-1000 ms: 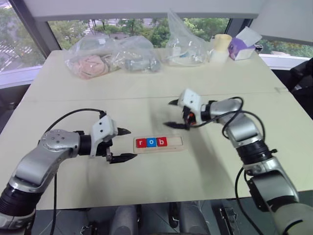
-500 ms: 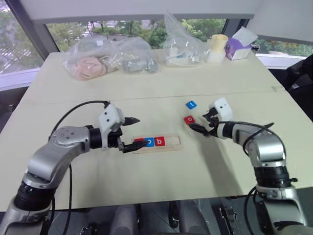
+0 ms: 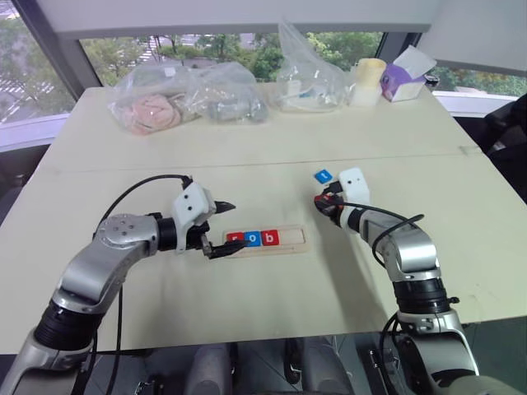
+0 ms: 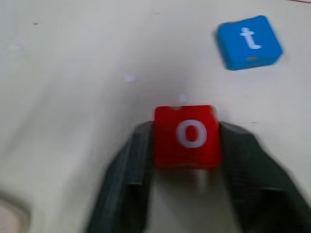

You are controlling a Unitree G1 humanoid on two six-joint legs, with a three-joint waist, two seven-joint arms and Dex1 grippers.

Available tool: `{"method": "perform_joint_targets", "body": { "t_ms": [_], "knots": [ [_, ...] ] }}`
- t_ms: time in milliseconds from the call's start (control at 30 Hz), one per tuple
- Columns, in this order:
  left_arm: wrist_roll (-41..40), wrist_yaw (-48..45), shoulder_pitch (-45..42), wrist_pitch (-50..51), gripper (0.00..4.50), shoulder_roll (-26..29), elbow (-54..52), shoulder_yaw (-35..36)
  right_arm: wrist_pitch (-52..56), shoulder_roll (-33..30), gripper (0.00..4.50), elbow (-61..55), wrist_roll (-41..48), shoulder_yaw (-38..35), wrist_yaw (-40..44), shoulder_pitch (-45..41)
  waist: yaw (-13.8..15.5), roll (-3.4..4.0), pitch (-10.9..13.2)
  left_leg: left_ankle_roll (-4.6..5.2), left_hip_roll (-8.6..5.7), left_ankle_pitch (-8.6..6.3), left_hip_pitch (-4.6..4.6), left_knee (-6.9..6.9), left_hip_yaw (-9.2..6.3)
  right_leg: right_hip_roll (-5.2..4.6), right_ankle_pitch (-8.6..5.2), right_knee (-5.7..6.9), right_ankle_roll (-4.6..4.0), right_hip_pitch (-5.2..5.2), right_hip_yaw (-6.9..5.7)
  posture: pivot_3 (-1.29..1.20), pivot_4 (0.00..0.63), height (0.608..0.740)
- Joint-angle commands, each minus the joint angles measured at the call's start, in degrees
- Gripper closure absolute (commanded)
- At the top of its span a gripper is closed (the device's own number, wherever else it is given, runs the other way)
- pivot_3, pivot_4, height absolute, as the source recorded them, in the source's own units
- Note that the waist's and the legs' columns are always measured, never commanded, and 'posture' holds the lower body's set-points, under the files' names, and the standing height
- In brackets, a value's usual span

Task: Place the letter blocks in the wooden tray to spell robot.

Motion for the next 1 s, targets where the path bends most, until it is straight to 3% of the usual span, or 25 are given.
{"method": "perform_joint_targets", "body": {
  "t_ms": [33,200,267,333,467,633,667,800,900,1000],
  "knots": [
    [0.0,-0.1,0.0,-1.3,0.0,-0.3,-0.5,0.9,1.0,-0.8,3.32,-2.9,0.1,-0.5,-0.7,-0.8,0.0,0.0,0.0,0.0,0.0,0.0,0.0,0.0,0.0,0.0,0.0,0.0,0.0,0.0,0.0,0.0,0.15,0.74],
    [0.3,-0.2,0.8,-1.6,0.0,-0.4,-1.1,0.7,7.3,0.6,3.32,-11.6,0.9,-6.0,-6.3,1.0,0.1,0.0,0.0,0.0,0.01,0.0,-0.03,0.0,-0.01,0.0,-0.01,0.0,0.01,-0.02,0.0,0.0,0.15,0.74],
    [0.6,-0.7,1.0,-1.6,0.0,0.0,-1.2,0.2,17.8,8.3,3.32,-22.1,-0.7,-16.3,-15.4,2.7,0.2,0.0,0.0,0.0,0.01,0.0,-0.07,-0.01,-0.01,-0.01,-0.01,0.0,0.01,-0.05,0.0,0.0,0.15,0.74],
    [-0.5,-1.9,0.8,-1.2,0.0,-0.3,-1.3,-0.1,26.9,12.4,3.32,-32.7,-1.0,-19.4,-17.9,7.2,0.5,0.02,0.0,0.0,0.04,0.0,-0.1,-0.06,-0.07,0.02,-0.01,0.02,0.02,-0.1,-0.01,0.0,0.15,0.74],
    [0.1,-3.8,-0.5,-2.2,0.0,-1.0,0.3,-1.6,37.4,16.0,3.32,-44.5,-0.6,-17.5,-18.6,12.5,0.9,0.05,0.0,-0.02,0.06,-0.02,-0.11,-0.11,-0.12,-0.02,-0.14,0.0,-0.02,-0.14,-0.02,0.0,0.15,0.74],
    [0.8,-5.3,-2.3,-3.6,0.0,-1.5,2.6,-2.5,41.5,17.2,3.32,-50.0,-0.4,-15.1,-18.2,16.2,0.1,0.07,0.0,-0.14,0.13,-0.09,-0.1,-0.09,-0.23,-0.06,-0.09,-0.11,-0.13,-0.12,-0.01,0.0,0.15,0.74],
    [1.2,-5.6,-2.8,-4.1,0.0,-1.6,3.5,-2.7,41.3,17.6,2.23,-50.1,-0.4,-14.8,-18.1,16.9,0.1,0.07,0.0,-0.15,0.16,-0.1,-0.1,-0.1,-0.25,-0.06,-0.09,-0.11,-0.13,-0.12,-0.02,0.0,0.15,0.74],
    [1.9,-6.2,-3.6,-5.1,0.0,-1.9,5.0,-3.0,40.5,17.9,0.17,-48.8,0.0,-14.9,-17.3,17.5,-0.2,0.08,0.0,-0.06,0.12,-0.04,-0.14,-0.27,-0.25,-0.03,-0.08,-0.38,-0.14,-0.11,-0.07,0.0,0.15,0.74],
    [1.9,-6.5,-3.5,-5.2,0.0,-1.6,5.0,-2.7,39.7,15.7,0.08,-47.1,1.8,-17.7,-13.7,15.9,-0.2,0.07,0.0,-0.03,0.09,-0.02,-0.17,-0.43,-0.19,-0.03,-0.07,-0.58,-0.13,-0.12,-0.05,0.0,0.15,0.74],
    [0.7,-9.5,-2.5,-5.0,0.0,0.4,3.9,-2.3,25.5,-0.6,0.08,-41.2,8.4,-19.0,3.2,15.6,0.0,0.07,0.0,-0.02,-0.01,-0.02,-0.19,-0.56,-0.15,-0.05,-0.08,-0.7,-0.11,-0.12,-0.04,0.0,0.15,0.74]
  ]
}}
